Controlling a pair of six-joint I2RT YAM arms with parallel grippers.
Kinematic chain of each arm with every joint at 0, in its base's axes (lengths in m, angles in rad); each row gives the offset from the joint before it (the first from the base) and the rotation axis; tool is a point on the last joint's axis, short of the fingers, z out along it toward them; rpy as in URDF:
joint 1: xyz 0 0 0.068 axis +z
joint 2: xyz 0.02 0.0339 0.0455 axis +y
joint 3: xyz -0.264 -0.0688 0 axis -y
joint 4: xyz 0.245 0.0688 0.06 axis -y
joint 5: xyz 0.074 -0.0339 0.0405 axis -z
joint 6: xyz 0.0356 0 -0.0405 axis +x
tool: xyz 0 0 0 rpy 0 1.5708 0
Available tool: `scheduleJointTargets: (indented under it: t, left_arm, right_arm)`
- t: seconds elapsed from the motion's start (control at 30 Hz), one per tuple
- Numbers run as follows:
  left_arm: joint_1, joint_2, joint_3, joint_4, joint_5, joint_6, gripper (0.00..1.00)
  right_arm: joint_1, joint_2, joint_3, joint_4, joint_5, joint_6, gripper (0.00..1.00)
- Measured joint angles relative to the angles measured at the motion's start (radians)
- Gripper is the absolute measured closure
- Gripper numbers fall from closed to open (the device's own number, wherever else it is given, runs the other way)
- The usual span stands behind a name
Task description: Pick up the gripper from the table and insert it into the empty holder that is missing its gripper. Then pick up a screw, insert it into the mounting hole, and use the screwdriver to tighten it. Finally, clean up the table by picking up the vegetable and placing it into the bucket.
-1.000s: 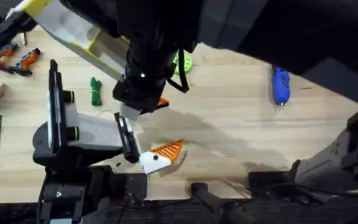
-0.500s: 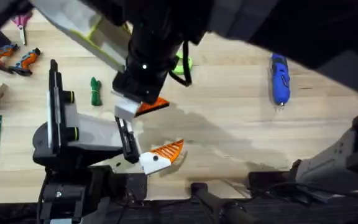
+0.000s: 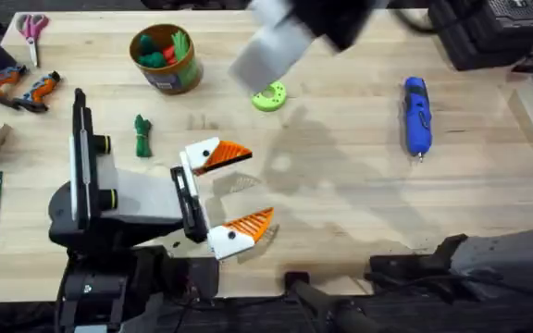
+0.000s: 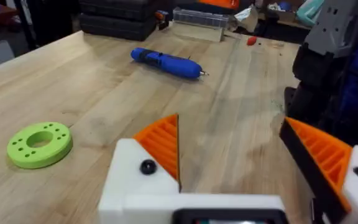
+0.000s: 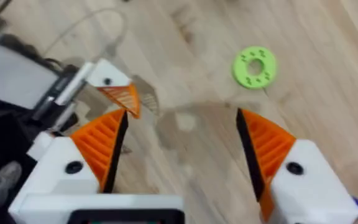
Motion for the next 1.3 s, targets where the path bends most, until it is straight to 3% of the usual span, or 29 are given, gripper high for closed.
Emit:
scheduleJointTargets:
  t: [0.3,0.67,0.77,0.97,1.13,1.23,1.3]
  left_arm:
    - [0.000,0.000,0.000,0.000,0.000,0.000,0.015]
    - [0.000,0.000,0.000,0.000,0.000,0.000,0.015]
    - [0.000,0.000,0.000,0.000,0.000,0.000,0.015]
    - [0.000,0.000,0.000,0.000,0.000,0.004,0.024]
    - [0.000,0.000,0.000,0.000,0.000,0.004,0.026]
    - [0.000,0.000,0.000,0.000,0.000,0.004,0.154]
    - [0.000,0.000,0.000,0.000,0.000,0.007,0.442]
  right_arm:
    - [-0.215,-0.074,0.001,-0.110,0.023,0.013,0.008]
    - [-0.301,-0.112,-0.018,-0.228,0.059,0.071,0.008]
    - [-0.302,-0.192,-0.106,-0.222,0.109,0.120,0.008]
    - [-0.306,-0.468,-0.422,-0.085,0.194,0.227,0.008]
    - [-0.366,-0.684,-0.649,-0.026,0.233,0.303,0.008]
    - [-0.425,-0.748,-0.744,-0.025,0.243,0.333,0.008]
    - [-0.471,-0.759,-0.793,-0.025,0.246,0.345,0.008]
